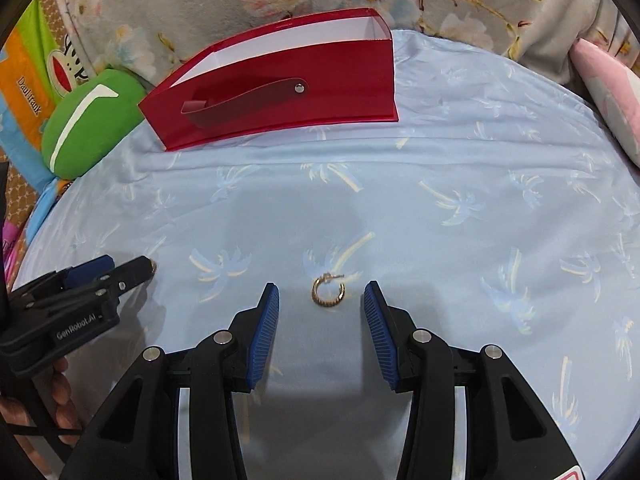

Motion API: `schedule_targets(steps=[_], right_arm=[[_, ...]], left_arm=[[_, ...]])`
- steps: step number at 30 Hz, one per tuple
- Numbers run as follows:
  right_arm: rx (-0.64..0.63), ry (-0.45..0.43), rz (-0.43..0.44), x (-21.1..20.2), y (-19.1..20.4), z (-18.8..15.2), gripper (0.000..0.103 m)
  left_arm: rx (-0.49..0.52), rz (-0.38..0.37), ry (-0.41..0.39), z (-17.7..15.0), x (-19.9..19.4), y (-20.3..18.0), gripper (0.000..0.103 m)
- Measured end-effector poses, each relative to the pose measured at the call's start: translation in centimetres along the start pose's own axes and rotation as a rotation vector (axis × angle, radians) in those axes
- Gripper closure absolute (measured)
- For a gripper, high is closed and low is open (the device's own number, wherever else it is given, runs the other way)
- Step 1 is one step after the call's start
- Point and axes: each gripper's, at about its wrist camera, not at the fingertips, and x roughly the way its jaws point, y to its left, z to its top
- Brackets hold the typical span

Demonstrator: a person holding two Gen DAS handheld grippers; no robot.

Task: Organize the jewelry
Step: 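Grasp a gold hoop earring with the left tool while the right tool grasps another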

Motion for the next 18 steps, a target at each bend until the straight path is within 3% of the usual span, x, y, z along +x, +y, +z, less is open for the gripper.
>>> schedule_targets(steps=[5, 12, 15, 18], right_arm=[[0.0, -0.001, -0.031, 0.1, 0.1, 0.0, 0.066], [0.021, -0.003, -0.069, 0.2, -0.3, 0.1, 0.087], [0.023, -0.004, -0.067, 0.2, -0.4, 0.1, 0.087], [0.026, -0.005, -0.064, 0.2, -0.4, 0.1, 0.087]], left_arm=[[0.039, 0.012, -0.011, 0.2, 0.3, -0.7, 0.043], [0.068, -0.015, -0.023, 0.0, 0.1, -1.2, 0.07], [0.07, -0.028, -0.026, 0.0, 0.0, -1.3, 0.086], [0.065, -0.044, -0.027, -0.1, -0.1, -1.2, 0.087]])
